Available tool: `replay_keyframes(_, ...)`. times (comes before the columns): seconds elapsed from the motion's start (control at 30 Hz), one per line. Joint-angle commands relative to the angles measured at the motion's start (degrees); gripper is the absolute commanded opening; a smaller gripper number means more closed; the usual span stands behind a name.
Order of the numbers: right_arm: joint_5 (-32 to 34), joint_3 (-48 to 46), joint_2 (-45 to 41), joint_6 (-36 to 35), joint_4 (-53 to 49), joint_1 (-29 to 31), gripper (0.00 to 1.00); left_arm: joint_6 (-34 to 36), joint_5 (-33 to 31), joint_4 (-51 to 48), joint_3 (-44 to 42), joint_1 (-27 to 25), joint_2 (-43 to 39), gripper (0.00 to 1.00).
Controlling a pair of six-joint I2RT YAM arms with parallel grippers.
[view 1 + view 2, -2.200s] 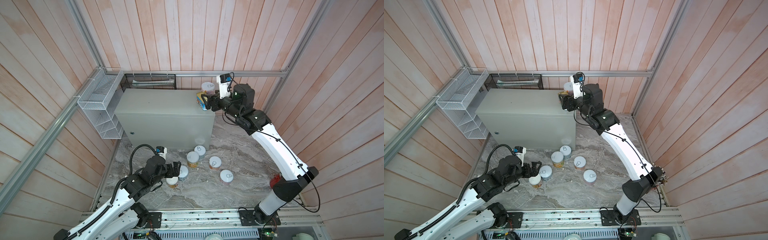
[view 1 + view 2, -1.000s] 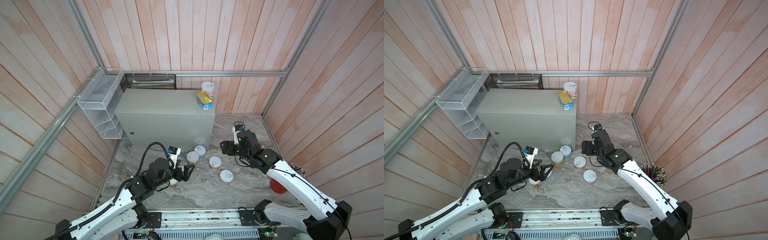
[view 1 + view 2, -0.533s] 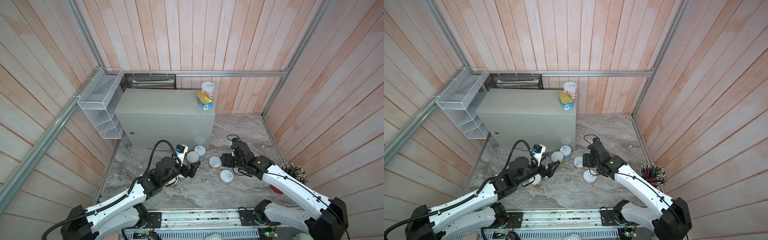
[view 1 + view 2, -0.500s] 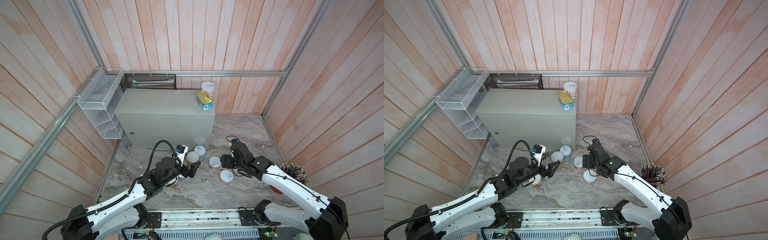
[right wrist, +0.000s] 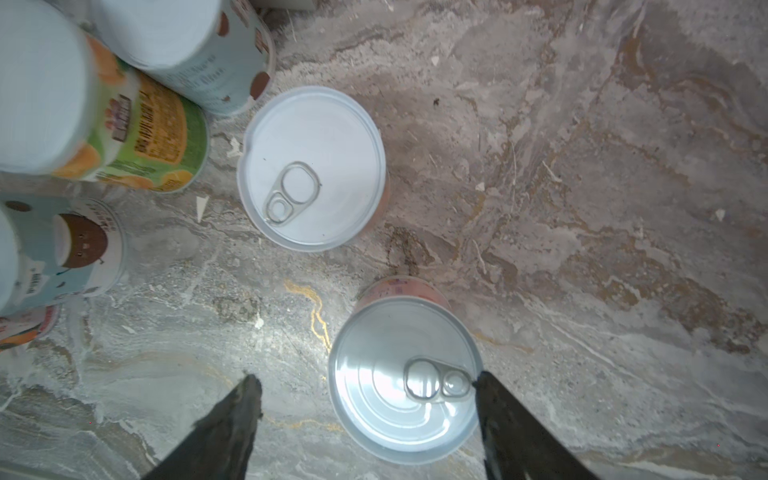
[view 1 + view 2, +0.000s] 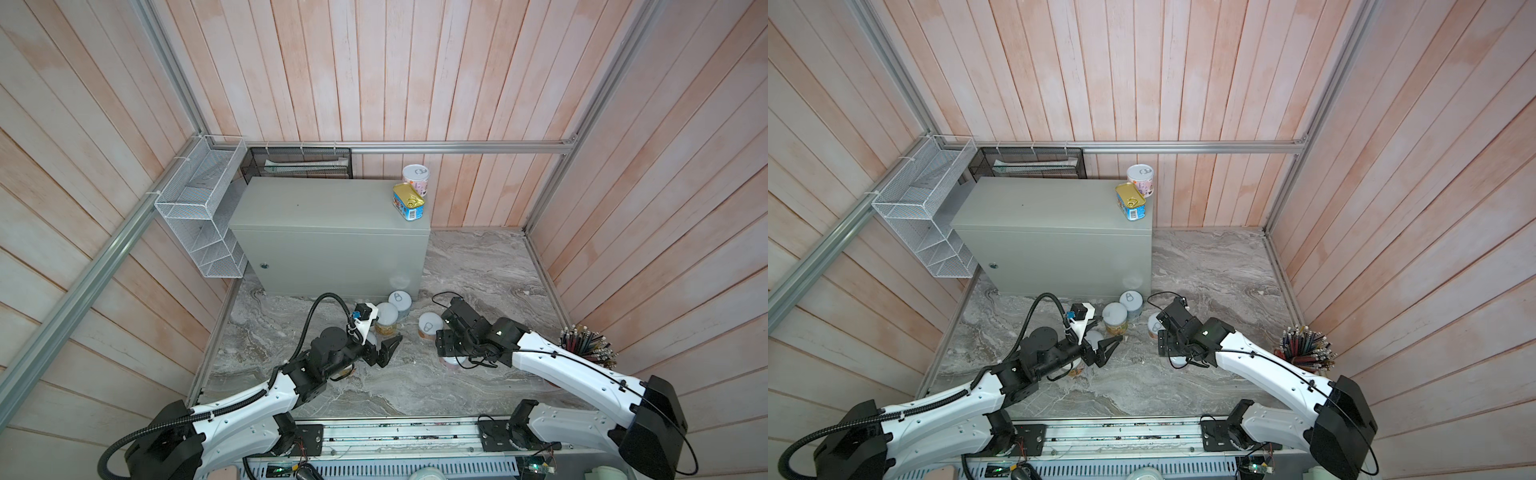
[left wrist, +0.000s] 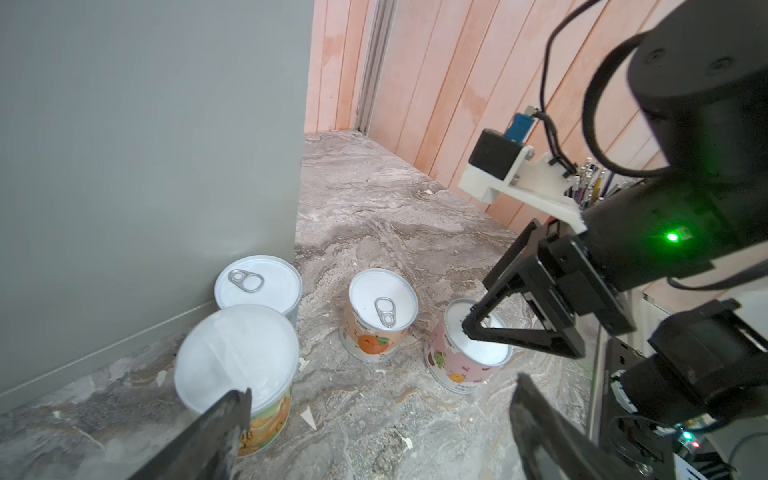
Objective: Place and organize the canned foods onto the counter
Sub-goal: 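Lower the right gripper over the pink-labelled can while the left hovers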
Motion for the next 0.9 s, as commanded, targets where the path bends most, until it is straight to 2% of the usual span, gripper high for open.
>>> replay_keyframes(0.0,1.89,0.63,0.55,2.89,-4.65,0.37,0.82,-0.72,2.90,5.90,-0.94,-0.15,0.54,1.00)
replay_keyframes(0.2,0.87,-2.79,-1.24,4.81,-2.34,0.35,0.87,0.37,0.83,5.25,-0.12,-0.16,4.15,1.00)
replay_keyframes(0.37,-0.29,-5.05,-2.35,4.42,1.44,0.34,0.90,0.00,1.88,6.62,-0.45,-0.16,5.10,1.00)
replay_keyframes(0.67,-1.40,-5.76,-0.72,3.37,5.19,0.26,0.94,0.04,1.48,6.01,0.40,-0.16,7.15,1.00)
replay_keyframes(0.87,-0.22,-5.14,2.47,2.42,4.13,0.21,0.94,-0.19,1.01,5.23,0.93,-0.16,7.92,1.00)
